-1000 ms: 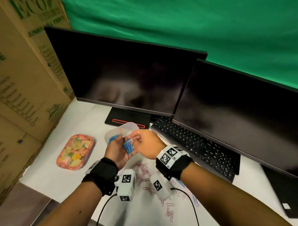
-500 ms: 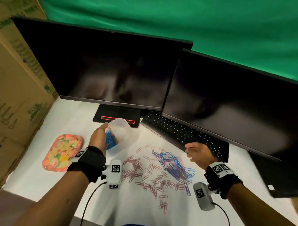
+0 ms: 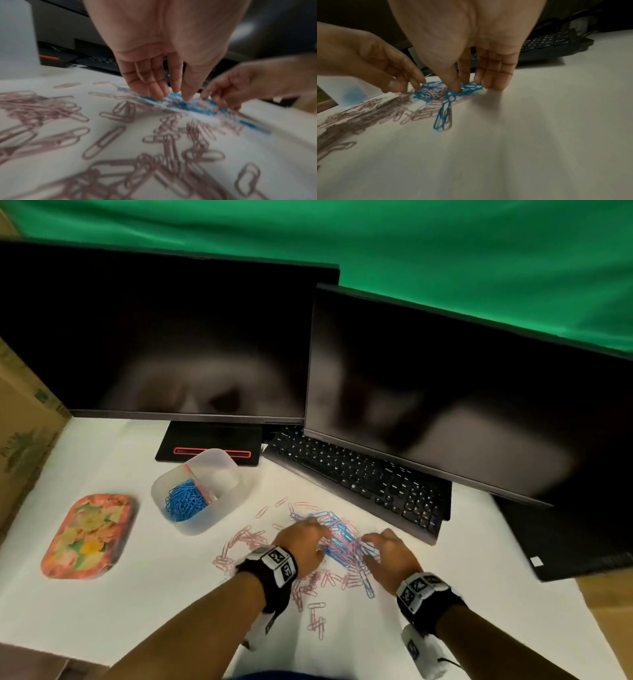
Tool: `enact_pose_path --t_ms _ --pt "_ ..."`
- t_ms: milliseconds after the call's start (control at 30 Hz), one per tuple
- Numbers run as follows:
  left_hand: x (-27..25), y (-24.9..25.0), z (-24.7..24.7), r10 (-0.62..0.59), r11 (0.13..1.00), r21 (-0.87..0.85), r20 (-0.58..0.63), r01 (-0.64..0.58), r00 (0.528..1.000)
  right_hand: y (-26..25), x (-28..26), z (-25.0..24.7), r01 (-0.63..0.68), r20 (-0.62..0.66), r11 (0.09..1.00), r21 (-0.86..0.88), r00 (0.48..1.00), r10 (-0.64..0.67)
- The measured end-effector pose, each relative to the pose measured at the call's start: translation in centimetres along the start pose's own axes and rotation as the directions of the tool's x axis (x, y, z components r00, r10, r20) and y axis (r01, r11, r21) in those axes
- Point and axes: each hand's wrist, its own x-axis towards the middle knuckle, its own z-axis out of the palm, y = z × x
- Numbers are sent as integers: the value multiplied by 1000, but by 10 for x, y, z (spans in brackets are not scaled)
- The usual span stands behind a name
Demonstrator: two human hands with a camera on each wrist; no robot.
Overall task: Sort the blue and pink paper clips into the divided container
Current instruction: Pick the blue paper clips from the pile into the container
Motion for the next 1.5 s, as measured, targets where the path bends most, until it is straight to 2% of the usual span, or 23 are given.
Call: enact_pose_path --t_ms 67,200,333,433,500,567,633,733,800,933,1000,1067,1100,1133,1200,1267,1333,1400,1433,1500 --pt "6 2 13 -20 996 83 56 16 998 -2 -4 1 19 -2 1000 3 1000 -19" --pt "7 -1 21 -56 993 104 -13 57 998 1 -5 5 7 7 998 68 1000 -8" --pt "-1 -9 15 -130 986 -113 -41 124 991 8 -3 2 -45 28 972 231 999 40" --pt "-10 -16 10 -210 927 -332 -70 176 975 15 -3 -4 -101 66 912 397 995 81" --pt "-15 -19 7 -232 888 -422 -66 183 971 20 -3 -7 -154 126 810 566 987 99" --pt "-20 -19 4 -255 825 -531 -42 195 966 21 -4 -10 -213 194 656 724 976 103" --pt "-23 -19 2 -278 707 -673 17 217 960 18 -7 -13 -248 237 508 825 968 89" --pt "-25 -18 -1 -296 429 -867 131 254 946 14 -13 -15 -266 268 349 898 962 45" --pt "-25 -18 -3 -292 293 -927 148 236 945 12 -18 -18 -277 283 248 928 959 11" --pt "-23 -10 -6 -289 135 -970 157 202 944 8 -22 -21 -324 324 41 945 946 12" --pt "-19 -8 -5 -294 111 -975 155 195 943 7 -23 -22 -340 340 -14 940 940 15" --pt "-14 -9 -1 -323 169 -966 133 196 937 6 -23 -22 -338 337 9 941 940 51" --pt "-11 -10 2 -344 253 -945 113 208 932 8 -23 -20 -332 327 51 942 941 82" --pt "-9 -10 4 -360 384 -896 78 223 930 9 -22 -19 -323 309 119 939 943 120" --pt "-7 -8 8 -344 690 -685 -27 234 939 13 -21 -14 -311 264 283 907 945 192" --pt "-7 -4 11 -261 864 -461 -63 204 963 17 -21 -9 -320 248 404 857 943 222" --pt "-9 1 13 -153 963 -229 -45 138 987 18 -22 -6 -361 277 445 820 930 242" --pt "-9 6 18 -28 995 -99 -31 24 999 20 -22 -2 -393 294 471 790 916 272" --pt "-9 10 20 33 998 -59 -20 -34 999 20 -22 0 -378 267 523 764 923 278" --pt "-9 18 25 128 991 35 10 -128 992 20 -21 6 -264 142 724 638 964 226"
